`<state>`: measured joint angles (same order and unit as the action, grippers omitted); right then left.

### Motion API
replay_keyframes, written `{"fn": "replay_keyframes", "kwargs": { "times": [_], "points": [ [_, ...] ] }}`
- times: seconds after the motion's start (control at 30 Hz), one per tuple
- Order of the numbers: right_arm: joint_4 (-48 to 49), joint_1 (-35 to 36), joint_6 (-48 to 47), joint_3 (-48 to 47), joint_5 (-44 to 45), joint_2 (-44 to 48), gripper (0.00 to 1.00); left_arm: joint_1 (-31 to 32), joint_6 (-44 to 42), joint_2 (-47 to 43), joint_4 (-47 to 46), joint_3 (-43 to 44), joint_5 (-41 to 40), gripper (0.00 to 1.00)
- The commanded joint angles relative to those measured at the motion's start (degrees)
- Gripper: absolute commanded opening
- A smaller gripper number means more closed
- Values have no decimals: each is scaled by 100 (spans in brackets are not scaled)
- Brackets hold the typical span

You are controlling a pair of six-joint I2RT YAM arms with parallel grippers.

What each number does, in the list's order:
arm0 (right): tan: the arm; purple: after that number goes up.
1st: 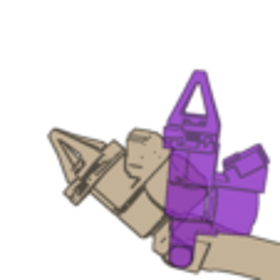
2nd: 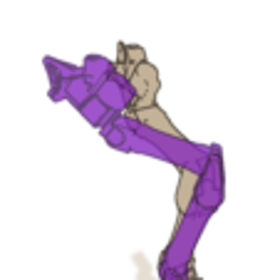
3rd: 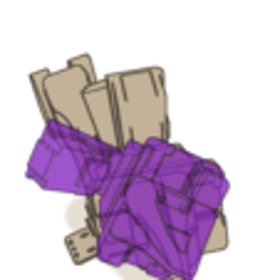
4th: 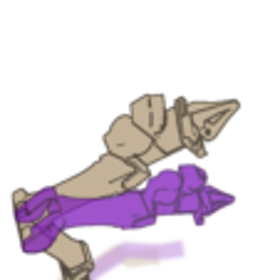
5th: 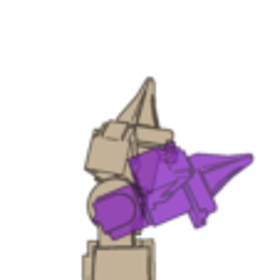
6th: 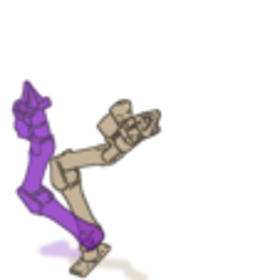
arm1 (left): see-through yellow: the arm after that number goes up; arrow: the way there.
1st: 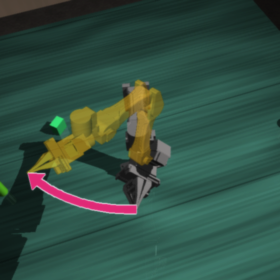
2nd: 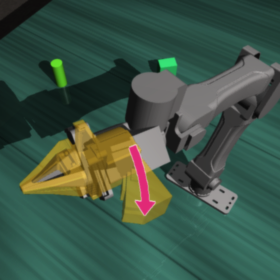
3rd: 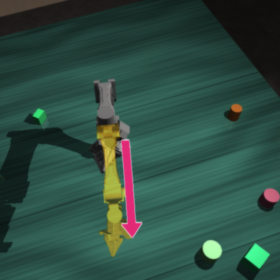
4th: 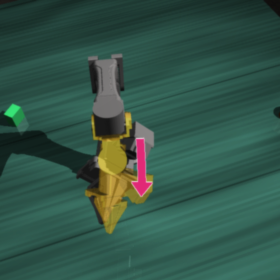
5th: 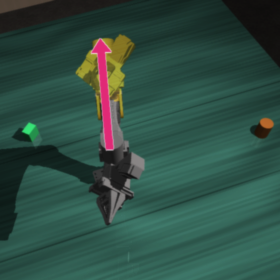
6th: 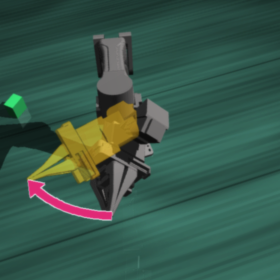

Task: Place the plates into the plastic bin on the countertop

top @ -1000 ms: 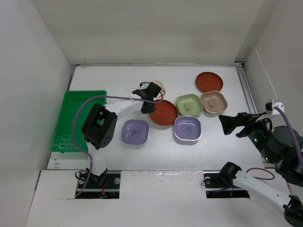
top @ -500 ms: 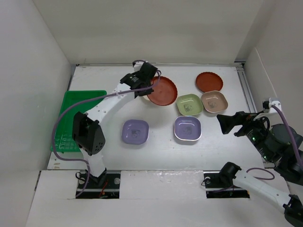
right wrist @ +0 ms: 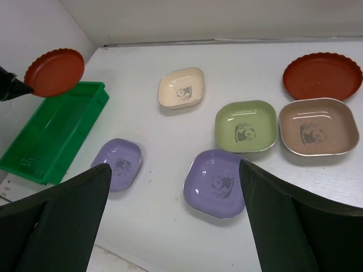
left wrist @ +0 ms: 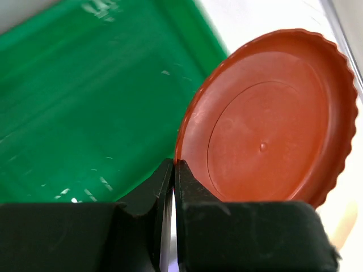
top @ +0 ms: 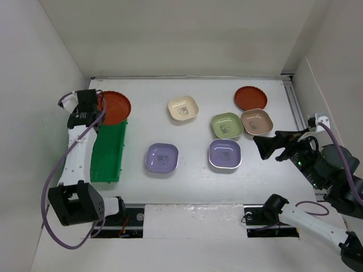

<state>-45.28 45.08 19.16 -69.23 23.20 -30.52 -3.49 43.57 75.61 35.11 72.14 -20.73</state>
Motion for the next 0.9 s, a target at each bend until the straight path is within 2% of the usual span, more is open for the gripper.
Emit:
{"fn": "replay_keyframes", "kwargs": {
  "times": [0.0,0.13,0.43,0.57,0.6,0.63,0.67,0.7,0.77,0.87],
  "points": [
    [493,27,-175,33,-246,-68,100,-720,65,-196,-435,-682,175,0],
    [625,27,-228,33,-447,-173,100,-1057,72,84,-505,-903,175,0],
    [819,27,-386,85,-747,-331,100,-1058,731,1043,-445,-561,-168,0],
    [819,27,-386,199,-694,-331,100,-1058,942,807,-313,-561,-466,46],
    [819,27,-439,200,-625,-331,100,-1058,943,701,-312,-561,-580,75],
    [888,27,-439,200,-563,-331,100,-979,1012,605,-242,-491,-686,92],
    [941,27,-439,269,-562,-445,100,-909,1013,421,-85,-421,-826,100],
    [942,27,-439,339,-562,-515,100,-769,1083,349,3,-333,-1132,100],
    [1082,27,-299,392,-510,-682,100,-768,1022,235,83,-70,-1135,100],
    [1327,-296,-140,498,-623,-1042,100,-356,443,-64,-293,80,-670,100]
  ]
}}
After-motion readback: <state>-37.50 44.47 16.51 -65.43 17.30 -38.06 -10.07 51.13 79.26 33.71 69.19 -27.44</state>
